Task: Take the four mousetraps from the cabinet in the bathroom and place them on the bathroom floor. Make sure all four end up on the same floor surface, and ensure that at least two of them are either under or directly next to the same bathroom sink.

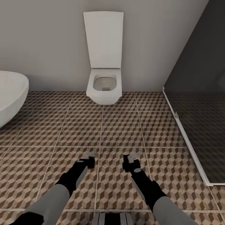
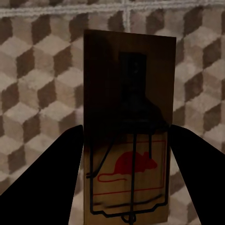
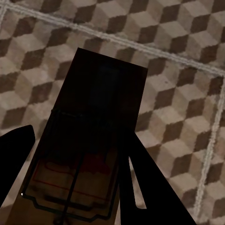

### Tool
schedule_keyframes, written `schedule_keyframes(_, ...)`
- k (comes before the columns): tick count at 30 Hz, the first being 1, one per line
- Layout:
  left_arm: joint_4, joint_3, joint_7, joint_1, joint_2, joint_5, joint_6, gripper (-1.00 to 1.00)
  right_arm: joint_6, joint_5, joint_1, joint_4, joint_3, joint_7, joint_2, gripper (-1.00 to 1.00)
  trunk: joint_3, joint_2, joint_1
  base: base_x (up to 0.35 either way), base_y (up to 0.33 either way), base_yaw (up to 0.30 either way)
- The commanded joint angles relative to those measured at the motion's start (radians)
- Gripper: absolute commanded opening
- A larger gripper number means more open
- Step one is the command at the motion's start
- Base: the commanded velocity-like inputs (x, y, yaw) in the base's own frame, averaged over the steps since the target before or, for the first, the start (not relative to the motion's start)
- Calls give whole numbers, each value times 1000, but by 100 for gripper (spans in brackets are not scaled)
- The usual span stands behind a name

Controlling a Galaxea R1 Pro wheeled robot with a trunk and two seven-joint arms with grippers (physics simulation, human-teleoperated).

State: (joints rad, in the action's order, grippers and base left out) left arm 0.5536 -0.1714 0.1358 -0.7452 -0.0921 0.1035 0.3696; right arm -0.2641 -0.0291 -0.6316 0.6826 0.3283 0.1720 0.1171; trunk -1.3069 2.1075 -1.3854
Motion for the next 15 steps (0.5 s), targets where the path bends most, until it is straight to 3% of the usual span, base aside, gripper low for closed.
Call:
schedule_keyframes(1,2,-7,10,0,0,10,5,-100,-7,-3,-1,2,4,6,0,-100,-4,8,-4,0,0,0)
schedule_keyframes(15,2,-7,10,0,-3,10,5,-100,-7,-3,0,2,5,6,0,-100,-48,106,-57,0,0,0)
